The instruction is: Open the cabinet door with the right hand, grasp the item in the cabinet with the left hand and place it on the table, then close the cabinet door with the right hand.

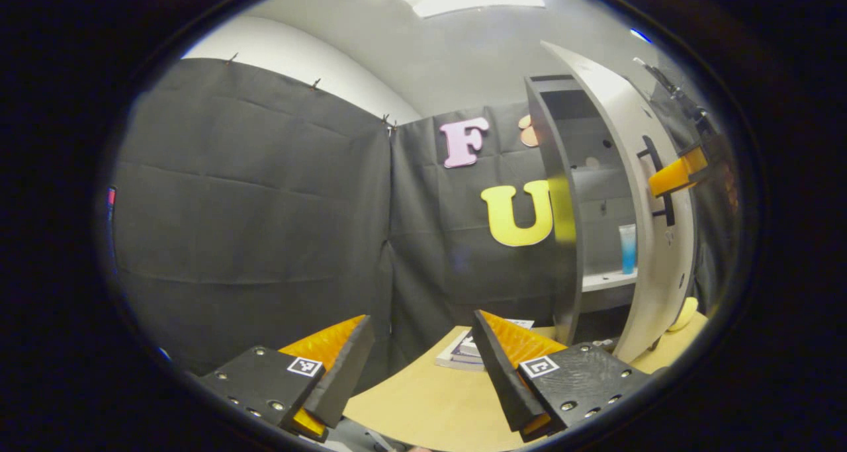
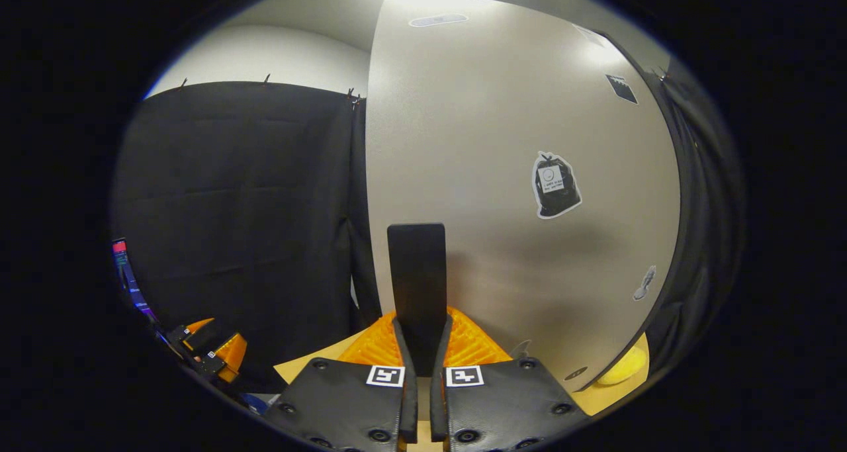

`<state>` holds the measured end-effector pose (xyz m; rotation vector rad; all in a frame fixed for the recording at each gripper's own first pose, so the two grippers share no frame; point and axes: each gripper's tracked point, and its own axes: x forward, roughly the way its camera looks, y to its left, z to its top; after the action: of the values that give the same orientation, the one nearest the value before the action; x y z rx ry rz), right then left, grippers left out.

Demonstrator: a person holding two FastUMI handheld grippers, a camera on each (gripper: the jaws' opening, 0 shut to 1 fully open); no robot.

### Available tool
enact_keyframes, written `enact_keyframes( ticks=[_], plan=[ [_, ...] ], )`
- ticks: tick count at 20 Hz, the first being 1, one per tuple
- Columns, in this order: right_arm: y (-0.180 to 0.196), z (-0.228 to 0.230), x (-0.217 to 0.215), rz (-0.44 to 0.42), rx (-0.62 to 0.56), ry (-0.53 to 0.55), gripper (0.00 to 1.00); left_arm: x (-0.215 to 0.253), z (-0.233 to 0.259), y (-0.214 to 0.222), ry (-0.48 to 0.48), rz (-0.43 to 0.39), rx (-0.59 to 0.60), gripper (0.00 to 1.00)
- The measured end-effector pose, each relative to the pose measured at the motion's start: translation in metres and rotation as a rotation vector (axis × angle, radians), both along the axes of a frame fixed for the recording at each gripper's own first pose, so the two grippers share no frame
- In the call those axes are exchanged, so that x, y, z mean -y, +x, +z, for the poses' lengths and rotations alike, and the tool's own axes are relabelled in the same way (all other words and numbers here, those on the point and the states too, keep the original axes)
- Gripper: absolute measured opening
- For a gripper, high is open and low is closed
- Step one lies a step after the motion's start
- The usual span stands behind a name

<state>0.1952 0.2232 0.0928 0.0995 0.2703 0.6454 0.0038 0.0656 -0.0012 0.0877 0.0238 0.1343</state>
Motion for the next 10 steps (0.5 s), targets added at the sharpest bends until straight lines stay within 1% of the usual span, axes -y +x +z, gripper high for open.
enact_keyframes(
  ticks=[1, 2, 3, 4, 7, 8, 9, 10],
  plan=[
    [0.0, 0.0, 0.001, 0.014, -0.002, 0.004, 0.09, 0.01, -0.001, 0.0, -0.005, -0.012, 0.001, 0.9],
    [0.0, 0.002, 0.003, 0.029, -0.003, 0.006, 0.09, 0.02, -0.001, 0.001, -0.008, -0.025, -0.002, 0.9],
    [-0.001, 0.002, 0.004, 0.042, -0.003, 0.01, 0.07, 0.028, -0.001, 0.002, -0.008, -0.038, -0.005, 0.9],
    [-0.001, 0.003, 0.006, 0.055, -0.003, 0.014, 0.08, 0.037, 0.0, 0.003, -0.005, -0.051, -0.006, 0.9],
    [0.002, 0.007, 0.01, 0.09, -0.012, 0.031, 0.09, 0.065, 0.0, 0.008, 0.006, -0.093, -0.002, 0.9],
    [-0.001, 0.006, 0.013, 0.097, -0.013, 0.037, 0.09, 0.076, 0.002, 0.009, 0.006, -0.109, -0.001, 0.9],
    [-0.001, 0.005, 0.015, 0.102, -0.011, 0.04, 0.07, 0.087, 0.002, 0.009, 0.006, -0.125, 0.0, 0.9],
    [-0.001, 0.004, 0.018, 0.106, -0.008, 0.042, 0.09, 0.097, 0.003, 0.01, 0.006, -0.142, 0.0, 0.9]
  ],
)
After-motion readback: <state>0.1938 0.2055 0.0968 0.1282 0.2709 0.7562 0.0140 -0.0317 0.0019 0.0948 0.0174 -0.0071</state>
